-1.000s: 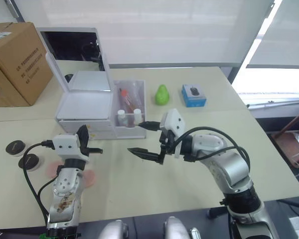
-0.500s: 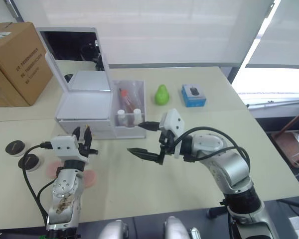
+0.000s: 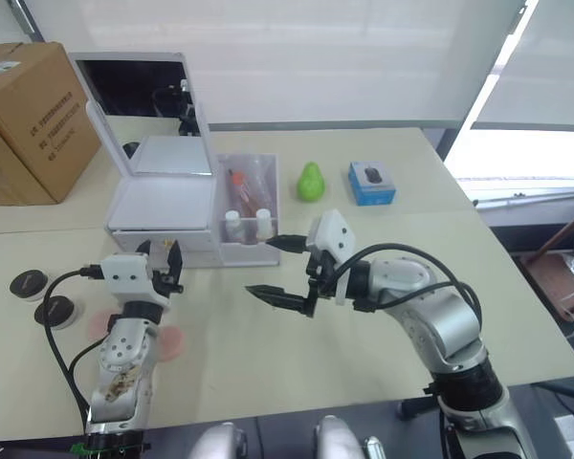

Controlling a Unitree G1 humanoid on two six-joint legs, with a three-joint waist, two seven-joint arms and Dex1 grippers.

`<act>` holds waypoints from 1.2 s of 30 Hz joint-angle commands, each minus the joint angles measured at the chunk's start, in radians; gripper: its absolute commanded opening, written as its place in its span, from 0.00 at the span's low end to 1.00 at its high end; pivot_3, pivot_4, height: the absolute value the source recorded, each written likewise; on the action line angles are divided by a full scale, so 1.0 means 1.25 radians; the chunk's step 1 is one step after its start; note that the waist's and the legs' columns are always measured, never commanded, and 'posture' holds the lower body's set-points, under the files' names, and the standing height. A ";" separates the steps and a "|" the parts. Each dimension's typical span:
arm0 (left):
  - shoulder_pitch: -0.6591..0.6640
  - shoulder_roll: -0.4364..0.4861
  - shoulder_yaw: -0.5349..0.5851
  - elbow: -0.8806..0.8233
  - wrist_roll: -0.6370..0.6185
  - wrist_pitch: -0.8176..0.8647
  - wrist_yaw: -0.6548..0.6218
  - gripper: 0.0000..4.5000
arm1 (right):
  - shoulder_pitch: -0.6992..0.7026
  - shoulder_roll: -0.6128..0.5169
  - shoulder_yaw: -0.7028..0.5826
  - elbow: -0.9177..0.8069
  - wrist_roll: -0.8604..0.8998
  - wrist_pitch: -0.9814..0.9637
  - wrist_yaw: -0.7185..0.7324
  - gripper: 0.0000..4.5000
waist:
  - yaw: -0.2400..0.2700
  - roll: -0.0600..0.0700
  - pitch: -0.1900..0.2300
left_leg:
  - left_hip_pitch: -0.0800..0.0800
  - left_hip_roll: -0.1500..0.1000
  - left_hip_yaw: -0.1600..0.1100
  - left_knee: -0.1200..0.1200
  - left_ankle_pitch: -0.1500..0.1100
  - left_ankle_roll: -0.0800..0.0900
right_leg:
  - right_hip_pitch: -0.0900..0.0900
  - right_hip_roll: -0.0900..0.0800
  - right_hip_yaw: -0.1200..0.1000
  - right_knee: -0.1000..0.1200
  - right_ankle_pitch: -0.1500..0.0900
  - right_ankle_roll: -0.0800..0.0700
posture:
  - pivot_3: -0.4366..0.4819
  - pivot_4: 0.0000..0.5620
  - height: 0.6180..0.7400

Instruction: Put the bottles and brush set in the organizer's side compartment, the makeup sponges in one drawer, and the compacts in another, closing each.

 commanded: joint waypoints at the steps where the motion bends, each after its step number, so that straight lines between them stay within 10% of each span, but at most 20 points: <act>1: -0.005 -0.003 -0.005 -0.021 -0.013 -0.006 0.000 0.28 | -0.006 -0.002 -0.020 -0.019 0.002 -0.005 -0.008 1.00 | 0.000 0.000 0.000 | 0.000 0.000 0.000 0.000 0.000 0.000 | 0.000 0.000 0.000 0.000 0.000 0.000 | 0.48 0.27 0.94; 4: -0.002 -0.006 -0.007 -0.024 -0.016 0.001 -0.001 0.12 | -0.007 -0.002 -0.021 -0.020 0.003 -0.005 -0.009 1.00 | 0.000 0.000 0.000 | 0.000 0.000 0.000 0.000 0.000 0.000 | 0.000 0.000 0.000 0.000 0.000 0.000 | 0.48 0.27 0.94; 13: 0.030 -0.004 -0.017 -0.046 -0.032 0.011 -0.019 0.13 | -0.003 -0.007 -0.019 -0.023 0.002 -0.006 -0.013 1.00 | -0.001 0.000 0.000 | 0.000 0.000 0.000 0.000 0.000 0.000 | 0.000 0.000 0.000 0.000 0.000 0.000 | 0.48 0.27 0.94; 25: 0.337 0.014 -0.037 -0.281 -0.072 0.015 -0.076 0.13 | 0.014 -0.015 -0.014 -0.036 0.003 0.002 -0.023 1.00 | -0.002 0.002 0.001 | 0.000 -0.001 0.002 -0.001 -0.002 -0.002 | -0.005 -0.004 0.000 -0.002 -0.001 0.000 | 0.48 0.27 0.94; 36: 0.335 0.013 -0.028 -0.297 -0.077 0.041 -0.068 0.20 | 0.013 -0.012 -0.014 -0.037 0.005 0.003 -0.029 1.00 | -0.001 0.003 0.000 | -0.009 -0.002 0.002 0.000 0.000 0.000 | -0.013 -0.003 0.000 -0.002 -0.001 0.000 | 0.48 0.27 0.94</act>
